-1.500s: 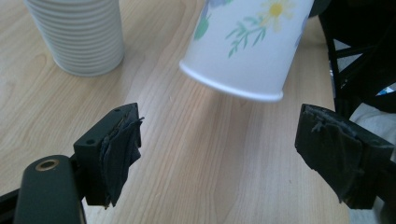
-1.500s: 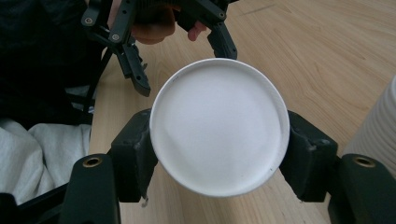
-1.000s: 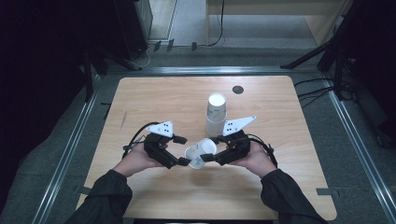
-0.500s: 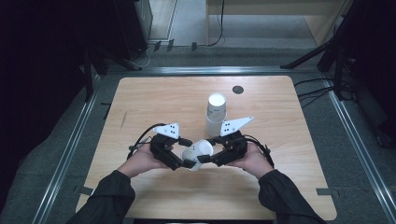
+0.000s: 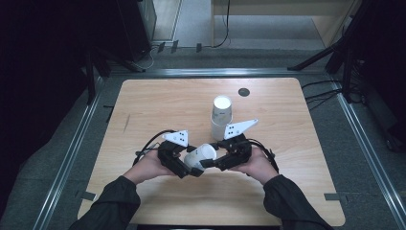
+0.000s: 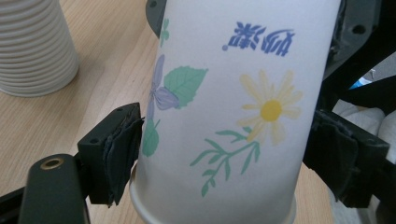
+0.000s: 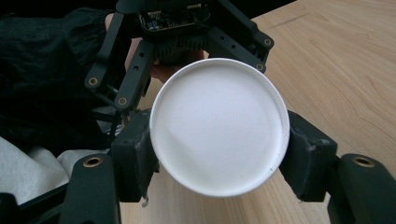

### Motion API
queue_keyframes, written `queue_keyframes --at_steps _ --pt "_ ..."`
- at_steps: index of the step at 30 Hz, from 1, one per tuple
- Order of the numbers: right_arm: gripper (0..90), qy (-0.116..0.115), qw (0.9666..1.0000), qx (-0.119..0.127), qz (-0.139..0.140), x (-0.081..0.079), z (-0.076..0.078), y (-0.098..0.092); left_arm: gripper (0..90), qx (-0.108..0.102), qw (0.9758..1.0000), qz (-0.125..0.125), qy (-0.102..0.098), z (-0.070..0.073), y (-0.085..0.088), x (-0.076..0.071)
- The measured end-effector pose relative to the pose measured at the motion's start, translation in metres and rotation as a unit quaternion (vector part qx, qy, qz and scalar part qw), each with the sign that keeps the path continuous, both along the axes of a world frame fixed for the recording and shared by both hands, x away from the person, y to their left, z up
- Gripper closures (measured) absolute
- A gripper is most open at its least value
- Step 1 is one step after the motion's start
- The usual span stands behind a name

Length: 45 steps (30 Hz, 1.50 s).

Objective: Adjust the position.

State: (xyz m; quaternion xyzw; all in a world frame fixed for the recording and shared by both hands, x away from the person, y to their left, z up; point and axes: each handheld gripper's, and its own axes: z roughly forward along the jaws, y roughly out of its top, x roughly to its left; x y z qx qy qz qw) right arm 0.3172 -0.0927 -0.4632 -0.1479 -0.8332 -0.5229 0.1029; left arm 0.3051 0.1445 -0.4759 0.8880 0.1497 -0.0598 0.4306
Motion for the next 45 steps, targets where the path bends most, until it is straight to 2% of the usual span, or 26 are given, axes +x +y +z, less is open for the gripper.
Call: queue_keyframes --at_steps 2,10,15,19,22,24,27,31,36,37,40,42,43,45 --pt "35.3 0.005 1.0 0.001 0.001 0.0 0.0 0.0 21.9 -0.001 1.0 0.001 -0.003 0.0 0.0 0.0" --pt "35.2 0.008 1.0 0.001 -0.001 0.001 0.0 -0.001 24.7 -0.003 0.9999 -0.001 -0.012 0.001 0.001 -0.001" --pt "34.8 0.004 1.0 -0.001 -0.005 0.001 0.001 -0.001 26.9 -0.001 1.0 0.003 -0.007 0.001 0.001 0.0" --pt "34.7 0.01 0.9999 -0.002 -0.005 0.001 0.001 -0.001 28.6 0.0 1.0 0.001 -0.006 0.001 0.001 0.0" --pt "34.0 0.002 1.0 0.0 -0.003 0.001 0.001 -0.001 29.2 -0.003 1.0 -0.002 -0.004 0.001 0.001 0.0" --pt "28.7 -0.014 0.9999 0.001 -0.005 0.0 0.002 -0.001 29.4 -0.002 1.0 -0.006 -0.002 0.002 0.002 0.0" --pt "24.1 -0.019 0.9997 -0.001 -0.014 0.0 0.003 -0.001 29.3 0.003 1.0 -0.006 -0.002 0.004 0.004 0.0" --pt "22.8 -0.021 0.9993 -0.003 -0.031 0.0 0.006 -0.01 29.3 0.005 1.0 0.001 0.002 0.012 0.014 0.005" --pt "20.2 -0.015 0.9991 0.004 -0.039 -0.005 0.014 -0.022 29.1 0.007 1.0 0.003 -0.001 0.027 0.023 0.006" --pt "18.7 -0.017 0.9993 0.006 -0.034 -0.007 0.016 -0.023 29.0 0.009 1.0 0.002 -0.001 0.03 0.024 0.008" --pt "19.2 -0.026 0.9988 -0.009 -0.04 -0.009 0.017 -0.025 29.0 0.032 0.9995 0.001 -0.006 0.044 0.021 0.014" --pt "20.2 -0.022 0.9989 -0.01 -0.042 -0.009 0.015 -0.025 28.9 0.053 0.9985 -0.003 -0.011 0.051 0.02 0.017" --pt "21.4 -0.019 0.9989 -0.005 -0.043 -0.009 0.015 -0.026 28.8 0.061 0.998 -0.001 -0.02 0.055 0.019 0.019" --pt "23.9 -0.022 0.9986 0.005 -0.048 -0.01 0.016 -0.026 28.3 0.064 0.998 -0.003 -0.004 0.062 0.02 0.022"
